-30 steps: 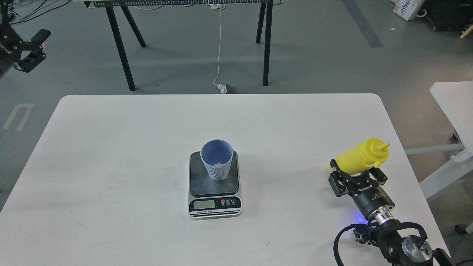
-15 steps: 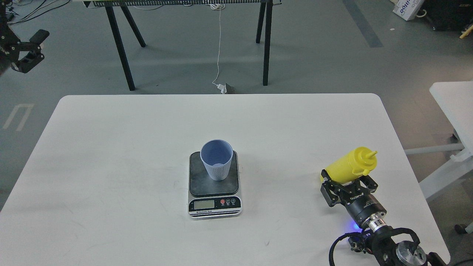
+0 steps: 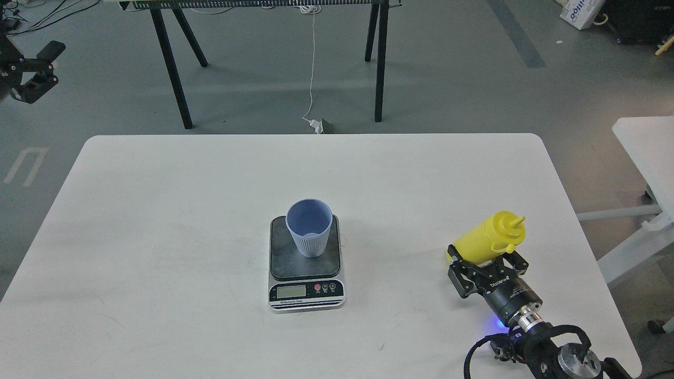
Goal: Pour seasoning into cup on scale with both arms
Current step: 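Open the right gripper and release the yellow bottle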
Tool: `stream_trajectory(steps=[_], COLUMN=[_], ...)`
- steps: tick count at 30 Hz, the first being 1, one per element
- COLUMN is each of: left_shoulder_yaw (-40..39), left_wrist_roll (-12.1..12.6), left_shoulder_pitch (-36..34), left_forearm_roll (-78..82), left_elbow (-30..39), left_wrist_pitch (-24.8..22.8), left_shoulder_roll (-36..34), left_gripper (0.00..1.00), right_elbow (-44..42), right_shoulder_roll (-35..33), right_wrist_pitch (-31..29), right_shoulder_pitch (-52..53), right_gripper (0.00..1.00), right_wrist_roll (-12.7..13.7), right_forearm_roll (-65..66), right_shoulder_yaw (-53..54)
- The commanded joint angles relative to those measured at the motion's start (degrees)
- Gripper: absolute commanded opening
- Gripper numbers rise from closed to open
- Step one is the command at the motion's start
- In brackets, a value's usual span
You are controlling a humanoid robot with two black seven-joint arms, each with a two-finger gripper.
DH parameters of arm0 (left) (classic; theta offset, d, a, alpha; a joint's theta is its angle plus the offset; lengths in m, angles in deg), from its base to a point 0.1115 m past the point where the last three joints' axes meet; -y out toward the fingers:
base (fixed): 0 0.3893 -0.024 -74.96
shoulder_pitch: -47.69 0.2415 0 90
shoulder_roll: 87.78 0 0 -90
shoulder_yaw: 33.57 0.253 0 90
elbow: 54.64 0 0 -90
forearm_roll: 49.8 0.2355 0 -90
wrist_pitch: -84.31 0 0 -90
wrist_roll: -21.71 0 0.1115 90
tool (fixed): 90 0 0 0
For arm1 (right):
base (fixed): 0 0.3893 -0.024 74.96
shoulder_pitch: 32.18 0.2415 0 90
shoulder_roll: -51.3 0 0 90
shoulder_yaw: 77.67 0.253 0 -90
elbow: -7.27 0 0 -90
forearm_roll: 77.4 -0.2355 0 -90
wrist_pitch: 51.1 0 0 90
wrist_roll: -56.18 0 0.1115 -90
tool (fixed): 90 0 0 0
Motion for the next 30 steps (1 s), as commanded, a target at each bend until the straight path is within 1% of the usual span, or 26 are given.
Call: stream_trajectory(steps=[1,5,12,15,20,26,30], left_shoulder_yaw=[0.00,0.00,0.09,0.09,0.09,0.00,-0.17], left_wrist_roll=[0.00,0.00,0.00,0.00,0.00,0.00,0.00], left_shoulder_pitch=[0.00,0.00,0.00,0.00,0.09,0.53,0.53], left_forearm_roll=[0.04,0.04,0.04,0.04,0.04,0.04,-0.04], left_elbow=[0.06,0.06,0.06,0.06,-0.03,-0.03,-0.12], left_wrist_pitch=[0.00,0.00,0.00,0.00,0.00,0.00,0.00], left_shoulder_roll=[-0.10,-0.19,0.25,0.25,0.51,1.22,2.62], left_gripper=[1.00,1.00,1.00,1.00,1.00,1.00,1.00], right_elbow=[0.26,0.17,1.39,5.26,7.55,13.34,21.06], right_shoulder_roll=[0.00,0.00,0.00,0.00,-0.09,-3.51,-8.25], right_wrist_pitch=[0.01,0.01,0.01,0.01,0.01,0.01,0.01], right_shoulder_pitch=[-0.02,-0.02,-1.24,-3.70,-6.16,-11.70,-16.96], right_gripper=[0.92,0.94,0.94,0.94,0.94,0.94,0.93], right_wrist_roll=[0.00,0.00,0.00,0.00,0.00,0.00,0.00], right_forearm_roll=[-0.08,-0.08,-0.26,-0.43,-0.43,-0.43,-0.43], right_shoulder_yaw=[0.08,0.25,0.61,0.08,-0.01,-0.62,-0.45])
